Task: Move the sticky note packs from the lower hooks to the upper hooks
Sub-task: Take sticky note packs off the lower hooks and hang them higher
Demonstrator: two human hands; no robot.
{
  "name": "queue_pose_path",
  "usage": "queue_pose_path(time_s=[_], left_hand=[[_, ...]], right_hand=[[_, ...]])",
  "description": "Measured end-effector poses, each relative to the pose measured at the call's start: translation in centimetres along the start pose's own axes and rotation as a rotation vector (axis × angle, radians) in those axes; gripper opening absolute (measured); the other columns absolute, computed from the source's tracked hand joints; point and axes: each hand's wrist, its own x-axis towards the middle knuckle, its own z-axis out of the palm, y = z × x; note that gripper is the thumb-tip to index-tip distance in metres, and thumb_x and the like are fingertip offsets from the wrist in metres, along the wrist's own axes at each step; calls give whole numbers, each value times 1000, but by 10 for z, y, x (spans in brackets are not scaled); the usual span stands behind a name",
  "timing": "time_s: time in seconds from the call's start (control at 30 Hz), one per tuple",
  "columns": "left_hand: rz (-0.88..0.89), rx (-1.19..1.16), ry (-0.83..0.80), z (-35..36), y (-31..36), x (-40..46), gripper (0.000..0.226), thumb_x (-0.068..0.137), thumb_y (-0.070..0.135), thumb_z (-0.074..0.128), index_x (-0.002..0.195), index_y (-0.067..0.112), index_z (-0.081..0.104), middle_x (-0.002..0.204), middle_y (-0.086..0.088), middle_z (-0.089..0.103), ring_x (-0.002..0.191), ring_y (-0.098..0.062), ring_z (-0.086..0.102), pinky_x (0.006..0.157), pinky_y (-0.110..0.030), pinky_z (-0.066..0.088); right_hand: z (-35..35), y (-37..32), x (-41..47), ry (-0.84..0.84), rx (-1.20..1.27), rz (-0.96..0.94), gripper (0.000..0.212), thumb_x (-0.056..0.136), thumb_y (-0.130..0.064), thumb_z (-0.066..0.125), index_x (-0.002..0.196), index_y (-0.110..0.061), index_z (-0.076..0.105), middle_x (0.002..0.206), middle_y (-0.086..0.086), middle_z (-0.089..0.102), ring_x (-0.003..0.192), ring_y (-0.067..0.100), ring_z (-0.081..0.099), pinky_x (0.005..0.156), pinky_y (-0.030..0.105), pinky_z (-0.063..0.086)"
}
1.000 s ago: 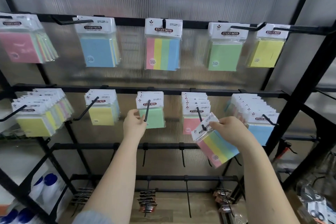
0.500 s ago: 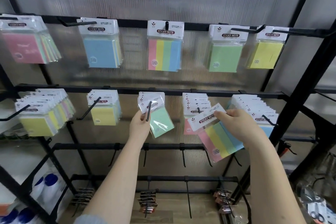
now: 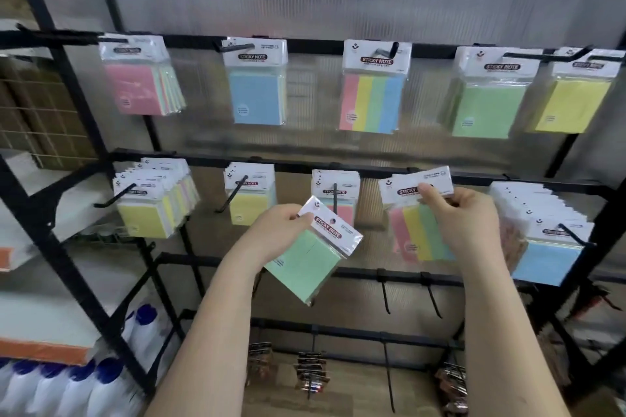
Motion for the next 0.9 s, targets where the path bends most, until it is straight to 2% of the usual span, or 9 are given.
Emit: queue_pose_path(time_s=[0.07, 0.17, 0.23, 0.33, 0.4, 0.57, 0.67, 0.73, 0.9], left_hand=[[15, -28, -19, -13, 0, -9, 27, 97, 37, 44, 96, 24, 67, 101, -4, 69, 91, -24, 64, 80, -37, 47], [67, -16, 52, -37, -3, -16, 30, 97, 38, 45, 94, 18, 67, 103, -14, 67, 80, -25, 61, 72, -33, 41], [94, -63, 116, -53, -5, -19, 29, 96, 37, 47, 92, 17, 67, 98, -12, 69, 82, -26, 63, 71, -35, 44], [134, -146, 213, -72, -5, -25, 24, 95, 37, 51, 87, 21, 68, 88, -7, 71, 79, -25, 65, 69, -38, 47], [151, -212, 267, -82, -5, -28, 22, 95, 36, 53, 88, 22, 68, 84, -1, 72, 80, -24, 68, 73, -44, 52], [175, -302, 362, -94, -4, -34, 18, 94, 30, 55, 79, 32, 65, 73, 19, 69, 79, -8, 65, 74, -30, 49], [168, -312, 418, -97, 2, -36, 20, 95, 31, 53, 78, 31, 64, 79, 19, 68, 81, -7, 65, 70, -27, 48], [174, -289, 454, -96, 7, -36, 21, 96, 31, 51, 80, 29, 63, 80, 17, 67, 79, -7, 64, 64, -25, 45], [246, -233, 443, -80, 26, -30, 20, 95, 33, 52, 86, 21, 67, 82, 9, 70, 79, -16, 65, 67, -31, 45]], right_hand=[[12, -4, -3, 42, 18, -4, 43, 88, -39, 63, 83, 3, 69, 71, 19, 61, 61, 20, 46, 53, 26, 34], [28, -10, -7, 60, 42, -24, 49, 89, -40, 62, 85, 9, 67, 75, 28, 60, 61, 20, 43, 51, 27, 33], [36, -15, -12, 61, 54, -30, 48, 89, -38, 62, 82, 9, 65, 65, 22, 53, 54, 18, 38, 46, 21, 31], [49, -22, -19, 53, 75, -11, 46, 90, -37, 62, 74, 6, 60, 54, 5, 42, 49, 15, 33, 46, 26, 28], [57, -26, -23, 42, 92, -10, 43, 89, -37, 62, 68, 0, 58, 51, 2, 41, 48, 15, 33, 41, 20, 27], [64, -38, -28, 32, 118, -32, 38, 91, -37, 60, 62, -12, 57, 55, 2, 48, 50, 12, 40, 39, 11, 31], [60, -39, -27, 68, 151, -42, 38, 91, -37, 60, 71, -5, 63, 61, 7, 53, 54, 14, 43, 45, 15, 33], [55, -35, -24, 113, 162, -40, 43, 91, -38, 60, 80, 3, 66, 68, 12, 57, 59, 17, 45, 53, 26, 36], [32, -21, -17, 200, 173, -61, 38, 92, -35, 59, 81, 0, 69, 62, 6, 57, 54, 11, 43, 45, 11, 33]])
